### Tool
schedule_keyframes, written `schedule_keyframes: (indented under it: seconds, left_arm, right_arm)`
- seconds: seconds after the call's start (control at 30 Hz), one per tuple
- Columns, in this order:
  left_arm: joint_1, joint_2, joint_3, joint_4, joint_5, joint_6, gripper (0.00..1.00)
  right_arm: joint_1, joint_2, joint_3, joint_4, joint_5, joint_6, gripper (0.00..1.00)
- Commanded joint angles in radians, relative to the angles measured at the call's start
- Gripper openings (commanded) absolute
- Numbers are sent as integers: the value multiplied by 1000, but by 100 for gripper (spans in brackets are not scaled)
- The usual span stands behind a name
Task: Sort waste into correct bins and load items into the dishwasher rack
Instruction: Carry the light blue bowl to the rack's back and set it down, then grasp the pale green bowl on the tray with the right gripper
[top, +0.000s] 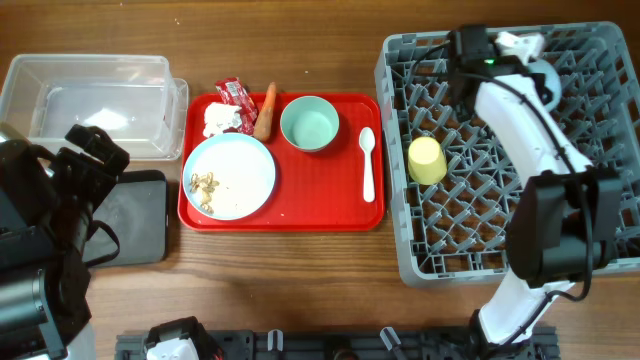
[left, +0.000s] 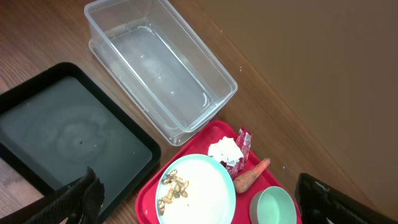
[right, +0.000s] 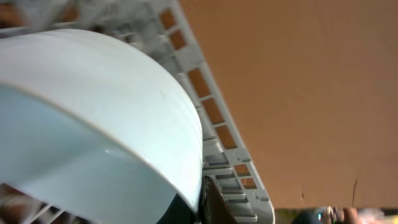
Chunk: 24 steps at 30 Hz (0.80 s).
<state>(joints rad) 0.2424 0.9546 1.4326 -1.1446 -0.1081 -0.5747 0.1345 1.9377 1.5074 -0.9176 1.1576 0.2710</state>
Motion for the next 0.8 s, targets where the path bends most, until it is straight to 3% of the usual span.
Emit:
schedule_keyframes:
  seconds: [0.0,0.17,0.27,0.53,0.63,0.77]
  left_arm:
    - [5,-3,2,3,-17,-10,100]
    - [5,-3,2,3,-17,-10,100]
    - [5,-3,2,3,-17,-10,100]
    - [5,-3,2,3,-17,-10,100]
    - [5,-3,2,2,-17,-10,100]
    - [5,-3,2,3,-17,-10,100]
  right_arm:
    - [84,39,-10,-23,-81,3,4]
    - [175,39,-10,-89,-99,75,4]
    - [217,34,-5,-130,-98,101,35]
    - [304,-109,43,-122,-145,85,54]
    - [332,-167,43,-50,-371,-6,54]
    - [356,-170,42,38,-802,-8,52]
